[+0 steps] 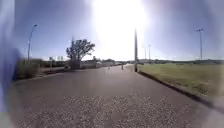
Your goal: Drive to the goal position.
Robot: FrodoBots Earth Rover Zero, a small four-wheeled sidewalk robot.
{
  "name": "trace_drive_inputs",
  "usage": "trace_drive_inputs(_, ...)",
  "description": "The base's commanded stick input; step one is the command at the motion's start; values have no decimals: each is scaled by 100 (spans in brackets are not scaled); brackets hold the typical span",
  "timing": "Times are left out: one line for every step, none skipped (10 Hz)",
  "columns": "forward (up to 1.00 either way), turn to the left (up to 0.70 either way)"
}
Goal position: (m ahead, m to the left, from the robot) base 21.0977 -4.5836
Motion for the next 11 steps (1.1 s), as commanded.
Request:
trace_drive_inputs(85,0)
trace_drive_inputs(85,0)
trace_drive_inputs(85,0)
trace_drive_inputs(85,0)
trace_drive_inputs(85,0)
trace_drive_inputs(85,0)
trace_drive_inputs(85,0)
trace_drive_inputs(85,0)
trace_drive_inputs(85,0)
trace_drive_inputs(85,0)
trace_drive_inputs(85,0)
